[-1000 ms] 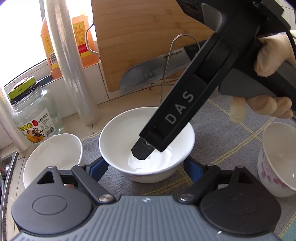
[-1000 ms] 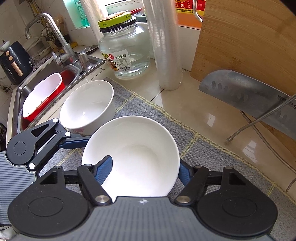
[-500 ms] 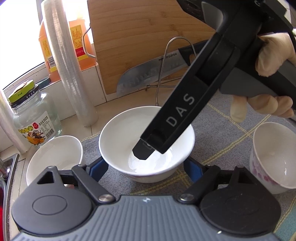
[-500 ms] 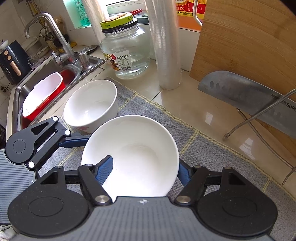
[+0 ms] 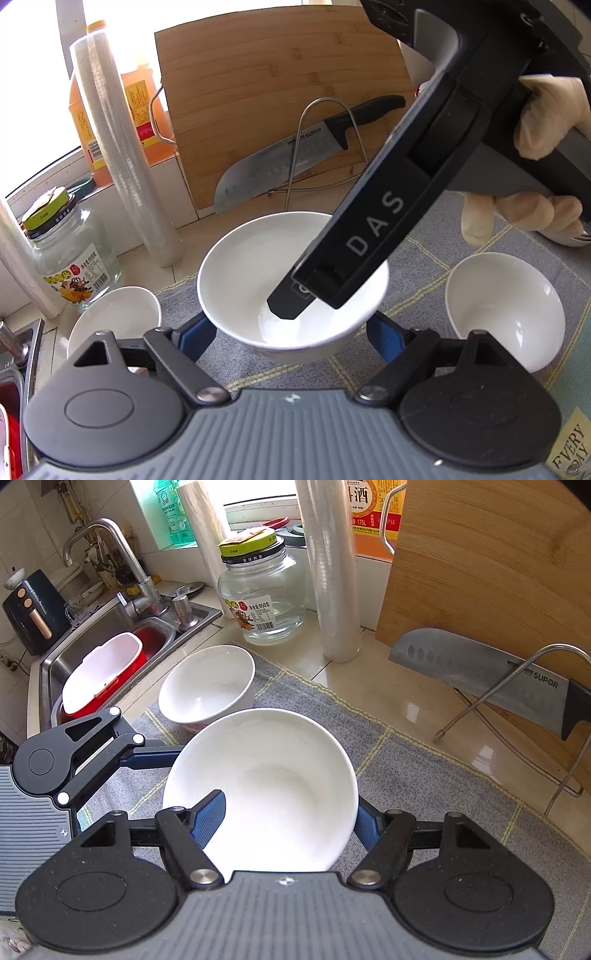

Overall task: Organize plates and bowls
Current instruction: 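Lift the white bowl with the right gripper, then carry the bowl with the right gripper over the bowl placed earlier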

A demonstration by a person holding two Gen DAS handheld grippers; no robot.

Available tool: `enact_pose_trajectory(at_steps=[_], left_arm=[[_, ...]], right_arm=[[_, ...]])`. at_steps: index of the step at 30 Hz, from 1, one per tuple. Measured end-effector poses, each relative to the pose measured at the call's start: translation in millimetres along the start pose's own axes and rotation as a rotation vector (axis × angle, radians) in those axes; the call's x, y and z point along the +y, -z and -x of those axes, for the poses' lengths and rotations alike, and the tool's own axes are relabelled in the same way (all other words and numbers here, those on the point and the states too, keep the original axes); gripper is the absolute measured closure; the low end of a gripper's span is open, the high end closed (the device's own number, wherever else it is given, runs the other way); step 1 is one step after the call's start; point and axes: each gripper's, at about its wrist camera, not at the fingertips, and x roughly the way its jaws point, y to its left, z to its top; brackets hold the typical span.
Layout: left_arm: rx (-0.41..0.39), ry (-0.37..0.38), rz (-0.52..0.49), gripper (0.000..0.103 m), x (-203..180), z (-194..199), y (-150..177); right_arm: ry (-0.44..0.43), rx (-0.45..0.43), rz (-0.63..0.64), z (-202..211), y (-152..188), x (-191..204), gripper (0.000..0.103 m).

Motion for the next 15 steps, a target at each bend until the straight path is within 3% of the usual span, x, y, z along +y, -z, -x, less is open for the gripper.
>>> enact_pose_trajectory(at_steps=[15], left_arm=[[-0.033,0.046,-0.054,0.015,-38,29,-3]], right_arm=[[0.05,-0.037,-0.02,48,39,12,0.026]])
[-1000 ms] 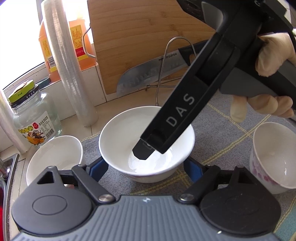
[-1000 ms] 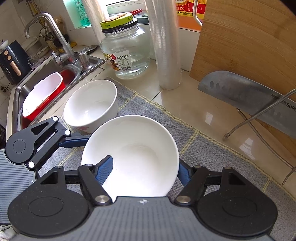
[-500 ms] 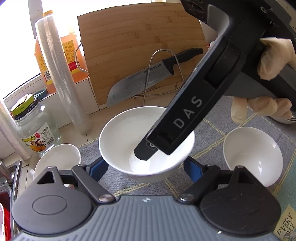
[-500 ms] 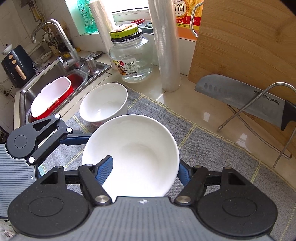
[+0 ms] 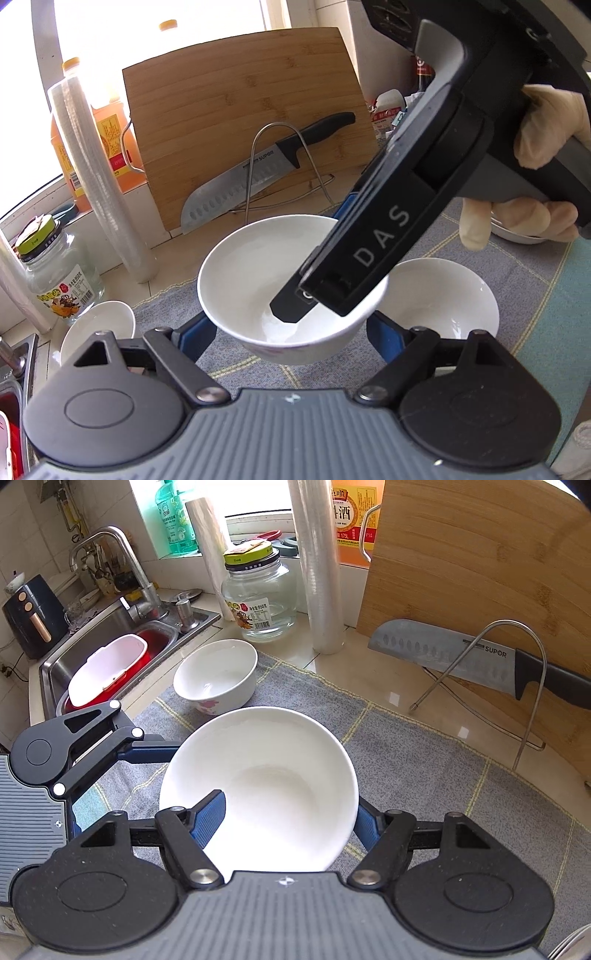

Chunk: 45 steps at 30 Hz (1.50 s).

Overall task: Organize plates and bowls
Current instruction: 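Carry the bowl with the right gripper over the bowl placed earlier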

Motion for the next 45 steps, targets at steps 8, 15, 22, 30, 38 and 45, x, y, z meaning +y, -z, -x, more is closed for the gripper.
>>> enact_pose_trajectory(at_steps=[8,15,22,30,38,45], left_arm=[[-0.013,0.042,-0.031,0.015,-16,0,-5],[-0.026,0.099,-0.06,0.015,-33,3,-7],[-0.023,0.162,-0.084,0.015,-49,0,-9],[0.008,0.215,-0.093,0.015,-62,-7,-4],[0.038,0.23,-0.094,0.016,-66,-13,-2],[0.064,0.238,-0.088,0.016,-65,-18,-1]], right_arm=[[0.04,-0.021,-0.042,21,19,-3,0.026],[0.089,-0.027,-0.079,38,38,-6,0.026],[0.132,-0.026,-0.126,53,58,-11,0.026],[0.155,-0.007,-0.168,55,75,-16,0.026],[0.154,0.01,-0.19,48,82,-20,0.026],[0.146,0.031,-0.196,41,84,-23,0.026]])
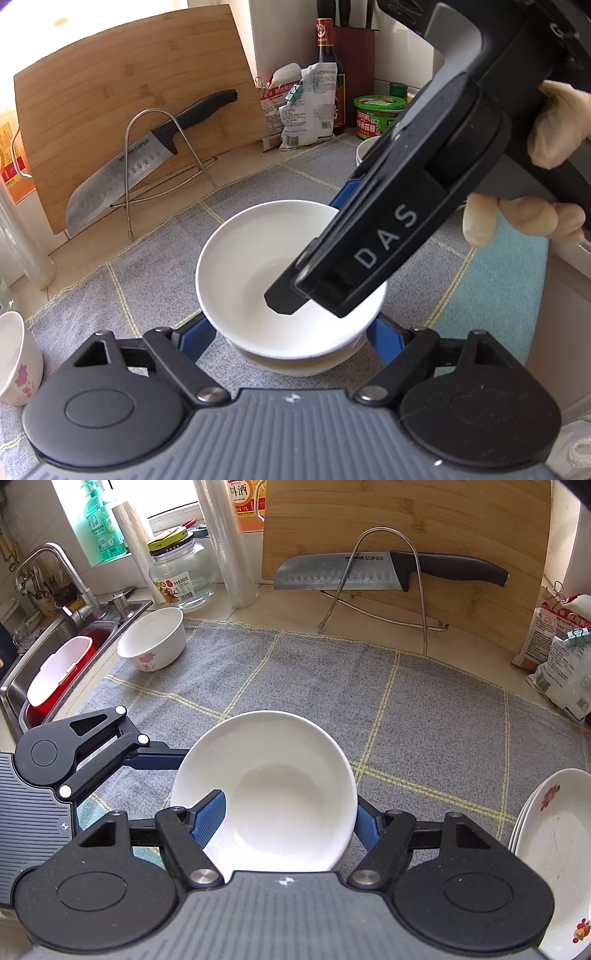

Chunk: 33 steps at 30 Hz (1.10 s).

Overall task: Organize plates and bowls
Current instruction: 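Carry the bowl with the right gripper over the bowl placed earlier, then lower the bowl into the other bowl and open the right gripper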

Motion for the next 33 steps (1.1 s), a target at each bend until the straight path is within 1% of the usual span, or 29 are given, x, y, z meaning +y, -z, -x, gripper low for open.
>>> enact_pose_trajectory(at_steps=[19,26,27,28,29,31,33], left_arm=[[0.022,0.022,0.002,0.016,1.2,-2.3,0.8],[0.024,0.022,-0.001,0.013,1.3,-3.1,1.9],[0.023,0.021,-0.003,0.013,1.1,-3.3,1.8],[0.02,0.017,-0.006,0.011,0.8,-3.0,1.7],[0.01,0.006,-0.012,0.008,-0.1,-2.1,1.3],[-0.002,-0.001,-0.016,0.006,-0.3,-0.3,0.7],[-0.001,-0.001,-0.012,0.006,0.9,0.0,1.1]], right_arm=[[0.002,0.015,-0.002,-4.0,2.0,-2.9,0.025],[0.008,0.012,0.002,-4.0,1.9,-1.7,0.024],[0.009,0.011,0.003,-4.0,1.9,-1.5,0.021],[0.012,0.007,0.004,-3.3,1.8,-1.3,0.017],[0.013,0.0,0.007,-2.3,1.8,-0.8,0.014],[0.013,-0.018,0.013,1.0,0.5,1.2,0.005],[0.02,-0.034,0.018,3.6,-0.8,2.8,0.003]])
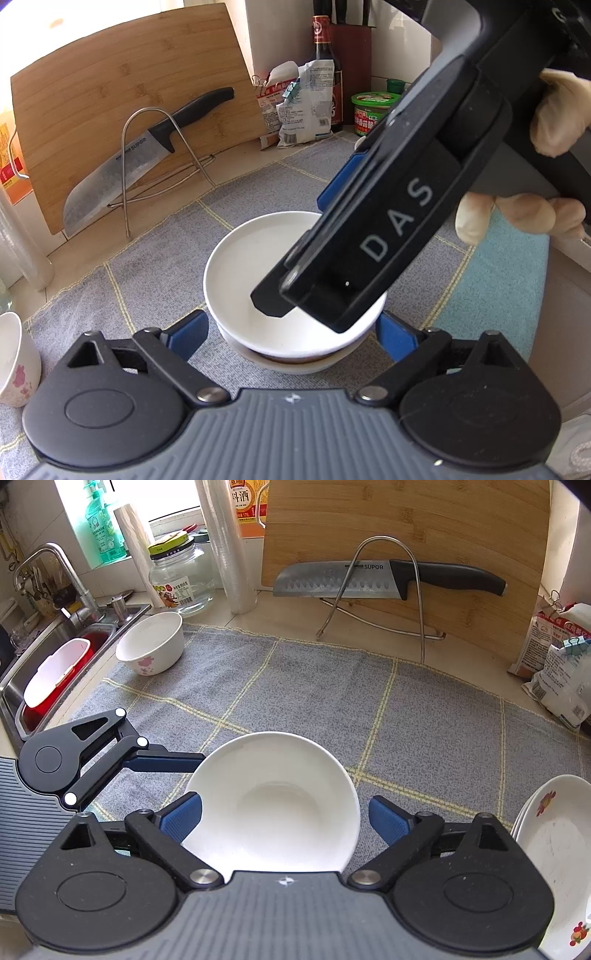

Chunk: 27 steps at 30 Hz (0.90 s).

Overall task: Organize plates and bowls
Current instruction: 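Lower the bowl into the other bowl and open the right gripper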

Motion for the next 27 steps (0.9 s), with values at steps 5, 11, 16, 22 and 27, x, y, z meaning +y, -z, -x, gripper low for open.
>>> enact_pose_trajectory(at_steps=[5,11,16,22,27], left_arm=[[0.003,-0.005,0.007,0.006,3,3,4],[-0.006,-0.008,0.032,0.006,6,10,11],[-0.022,-0.019,0.062,0.006,9,20,17],[-0.033,-0.062,0.1,0.006,12,32,20],[-0.024,-0.104,0.142,0.005,17,40,21]], right_arm=[[0.001,-0.021,0.008,3,-1,2,0.0],[0.005,-0.033,0.012,3,0,5,0.0],[0.011,-0.059,0.026,7,0,11,0.0],[0.05,-0.085,0.074,13,3,17,0.0],[0.056,-0.128,0.11,20,4,19,0.0]])
